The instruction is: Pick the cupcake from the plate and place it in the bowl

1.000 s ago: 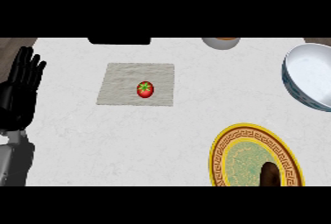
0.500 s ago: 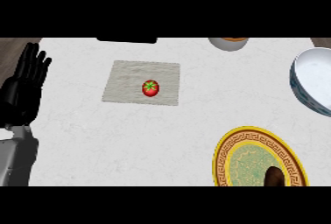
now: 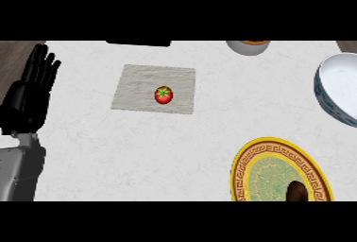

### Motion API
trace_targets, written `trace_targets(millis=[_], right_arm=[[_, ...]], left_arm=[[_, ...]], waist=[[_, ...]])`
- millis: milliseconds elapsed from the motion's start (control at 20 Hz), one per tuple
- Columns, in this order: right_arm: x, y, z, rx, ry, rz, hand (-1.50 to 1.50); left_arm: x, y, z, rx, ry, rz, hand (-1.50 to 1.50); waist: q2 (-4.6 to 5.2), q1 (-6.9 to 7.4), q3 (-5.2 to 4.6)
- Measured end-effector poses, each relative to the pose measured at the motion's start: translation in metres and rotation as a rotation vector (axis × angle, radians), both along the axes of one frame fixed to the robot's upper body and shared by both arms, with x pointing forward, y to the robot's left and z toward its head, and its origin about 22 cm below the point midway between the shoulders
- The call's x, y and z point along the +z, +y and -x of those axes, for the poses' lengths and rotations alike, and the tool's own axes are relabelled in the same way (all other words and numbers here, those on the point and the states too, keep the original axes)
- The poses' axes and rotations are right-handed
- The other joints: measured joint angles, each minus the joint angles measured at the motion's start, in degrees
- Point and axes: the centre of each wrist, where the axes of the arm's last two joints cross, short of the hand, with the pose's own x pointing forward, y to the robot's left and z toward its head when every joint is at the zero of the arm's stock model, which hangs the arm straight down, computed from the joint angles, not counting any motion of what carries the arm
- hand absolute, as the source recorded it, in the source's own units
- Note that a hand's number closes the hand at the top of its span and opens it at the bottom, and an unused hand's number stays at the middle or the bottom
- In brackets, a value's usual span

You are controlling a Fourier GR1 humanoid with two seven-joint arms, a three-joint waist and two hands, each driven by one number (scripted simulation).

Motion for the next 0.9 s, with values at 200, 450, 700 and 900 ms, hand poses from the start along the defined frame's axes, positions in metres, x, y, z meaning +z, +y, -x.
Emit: trace_targets(millis=[200,450,700,900], right_arm=[[-0.023,0.023,-0.035,0.061,0.066,-0.011,1.5],[-0.066,0.049,-0.068,0.095,0.111,0.007,1.5],[-0.104,0.067,-0.088,0.046,0.158,0.033,1.5],[-0.129,0.077,-0.097,-0.019,0.206,-0.03,-1.5]], left_arm=[[0.0,0.005,-0.001,0.02,0.003,-0.003,0.0],[-0.002,0.011,0.004,0.032,0.002,-0.002,0.0],[-0.003,0.012,0.004,0.035,0.003,-0.004,0.0],[-0.003,0.013,0.006,0.034,-0.001,0.002,0.0]], waist=[[-0.18,-0.92,-0.02],[-0.26,-1.41,0.01],[-0.15,-1.59,0.03],[-0.05,-1.44,0.07]])
